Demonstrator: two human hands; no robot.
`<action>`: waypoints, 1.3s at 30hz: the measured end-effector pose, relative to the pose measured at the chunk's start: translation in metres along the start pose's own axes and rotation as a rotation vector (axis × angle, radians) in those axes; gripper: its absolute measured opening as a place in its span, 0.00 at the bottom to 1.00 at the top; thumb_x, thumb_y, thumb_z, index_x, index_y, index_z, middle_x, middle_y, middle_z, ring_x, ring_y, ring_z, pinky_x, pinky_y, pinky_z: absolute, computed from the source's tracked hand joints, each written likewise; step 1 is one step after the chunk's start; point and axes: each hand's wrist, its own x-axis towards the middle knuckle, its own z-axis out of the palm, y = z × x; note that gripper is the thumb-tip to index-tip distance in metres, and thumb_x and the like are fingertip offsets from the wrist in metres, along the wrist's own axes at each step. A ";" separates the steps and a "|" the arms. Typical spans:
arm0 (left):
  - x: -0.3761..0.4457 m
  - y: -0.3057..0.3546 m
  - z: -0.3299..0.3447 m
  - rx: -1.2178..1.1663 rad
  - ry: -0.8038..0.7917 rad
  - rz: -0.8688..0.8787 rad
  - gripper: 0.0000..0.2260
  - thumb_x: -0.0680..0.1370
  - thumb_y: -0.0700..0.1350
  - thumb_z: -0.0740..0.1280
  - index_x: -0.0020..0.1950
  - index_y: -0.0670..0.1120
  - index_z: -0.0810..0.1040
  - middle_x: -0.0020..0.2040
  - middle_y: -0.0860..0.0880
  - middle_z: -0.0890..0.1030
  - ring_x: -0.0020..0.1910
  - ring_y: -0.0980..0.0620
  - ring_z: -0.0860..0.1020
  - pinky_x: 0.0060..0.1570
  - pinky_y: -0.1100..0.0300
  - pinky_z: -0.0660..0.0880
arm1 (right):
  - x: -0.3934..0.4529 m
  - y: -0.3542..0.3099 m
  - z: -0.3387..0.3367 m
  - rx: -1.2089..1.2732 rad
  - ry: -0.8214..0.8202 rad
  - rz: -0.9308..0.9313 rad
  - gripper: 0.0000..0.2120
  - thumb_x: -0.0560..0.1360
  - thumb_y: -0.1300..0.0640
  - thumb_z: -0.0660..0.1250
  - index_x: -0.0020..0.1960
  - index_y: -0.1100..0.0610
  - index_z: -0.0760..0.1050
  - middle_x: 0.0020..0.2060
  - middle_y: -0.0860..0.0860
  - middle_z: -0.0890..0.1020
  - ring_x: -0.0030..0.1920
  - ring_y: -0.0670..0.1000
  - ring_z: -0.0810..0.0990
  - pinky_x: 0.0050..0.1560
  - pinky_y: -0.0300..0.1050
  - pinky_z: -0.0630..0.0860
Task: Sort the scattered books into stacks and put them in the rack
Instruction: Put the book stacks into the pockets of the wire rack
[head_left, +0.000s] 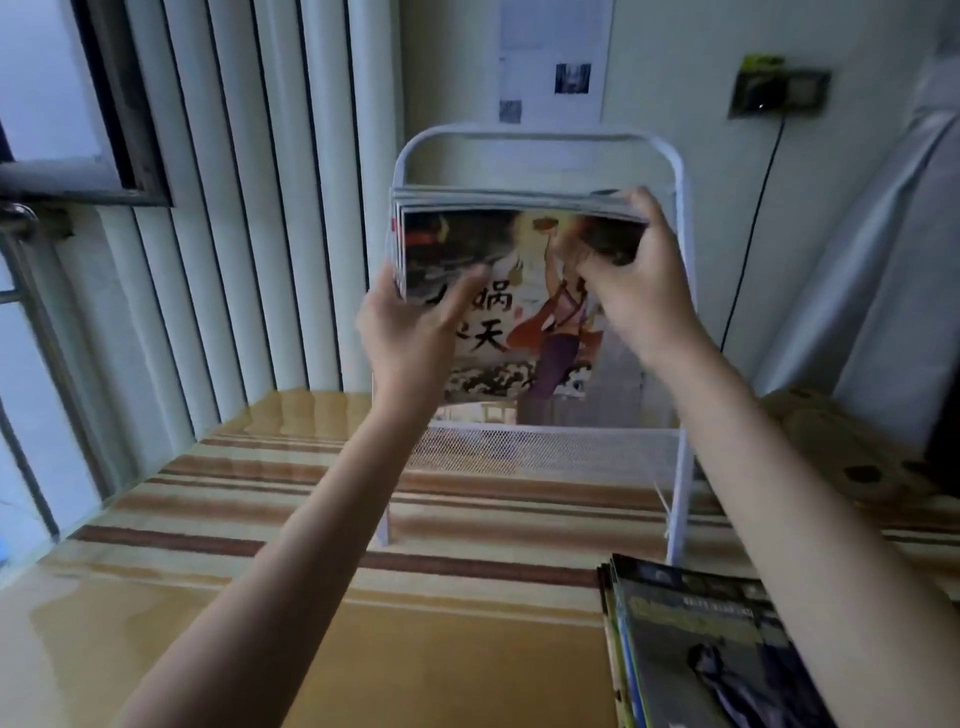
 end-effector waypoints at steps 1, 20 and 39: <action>0.021 0.006 0.018 -0.019 -0.010 0.019 0.22 0.63 0.60 0.75 0.47 0.47 0.79 0.45 0.49 0.84 0.44 0.50 0.83 0.44 0.48 0.81 | 0.023 -0.002 -0.009 -0.026 0.032 -0.042 0.46 0.61 0.32 0.73 0.66 0.62 0.68 0.61 0.56 0.77 0.63 0.54 0.75 0.65 0.55 0.71; 0.140 -0.060 0.166 0.409 -0.455 0.156 0.25 0.73 0.58 0.68 0.61 0.43 0.65 0.53 0.46 0.78 0.50 0.46 0.78 0.50 0.47 0.78 | 0.181 0.074 -0.102 -1.037 -0.197 -0.084 0.33 0.58 0.27 0.58 0.51 0.49 0.74 0.54 0.54 0.71 0.60 0.56 0.65 0.49 0.48 0.63; 0.139 -0.076 0.131 1.174 -0.746 0.468 0.47 0.66 0.74 0.60 0.76 0.48 0.52 0.69 0.47 0.61 0.69 0.44 0.58 0.70 0.45 0.54 | 0.168 0.071 -0.076 -1.652 -0.631 -0.133 0.29 0.65 0.26 0.60 0.57 0.43 0.76 0.68 0.54 0.62 0.69 0.55 0.55 0.64 0.53 0.61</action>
